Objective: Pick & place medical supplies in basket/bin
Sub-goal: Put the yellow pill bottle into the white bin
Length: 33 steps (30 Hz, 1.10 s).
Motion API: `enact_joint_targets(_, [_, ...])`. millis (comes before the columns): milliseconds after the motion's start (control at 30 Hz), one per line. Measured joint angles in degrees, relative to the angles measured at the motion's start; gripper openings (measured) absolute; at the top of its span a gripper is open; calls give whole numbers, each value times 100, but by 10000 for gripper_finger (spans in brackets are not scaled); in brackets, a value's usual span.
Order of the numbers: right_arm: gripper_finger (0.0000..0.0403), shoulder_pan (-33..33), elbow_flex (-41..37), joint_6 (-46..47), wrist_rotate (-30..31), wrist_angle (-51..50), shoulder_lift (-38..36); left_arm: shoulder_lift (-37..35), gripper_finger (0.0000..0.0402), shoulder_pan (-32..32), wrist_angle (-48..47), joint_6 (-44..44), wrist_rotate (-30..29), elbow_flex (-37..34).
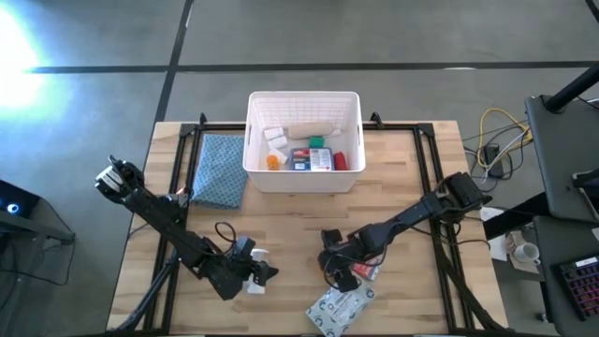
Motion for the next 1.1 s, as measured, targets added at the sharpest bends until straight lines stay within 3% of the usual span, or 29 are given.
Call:
enact_joint_targets(367, [190,-180,4,632,55,-24,-136,2,299,4,4,-11,0,2])
enact_joint_targets(567, [154,-416,339,644,63,-49,-909,2,299,2,-3,1,0,2])
enact_joint_targets(667, [157,-655,739,417,530,-21,-1432,2,299,2,7,5,2,2])
enact_joint_targets(767, [173,-1106,1262,78,1278,-36,-1824,-23,299,2,19,9,7,2])
enact_joint_targets(833, [182,-1599,1695,109,1410,-95,-1947,-72,299,2,19,9,8,2])
enact_joint_targets(967, [192,-2933,2557,169,1121,-645,-1786,-158,299,4,-168,149,9,2])
enact_joint_targets(1100, [207,-4101,3353,231,433,-1818,-1104,-356,299,46,-646,135,13,2])
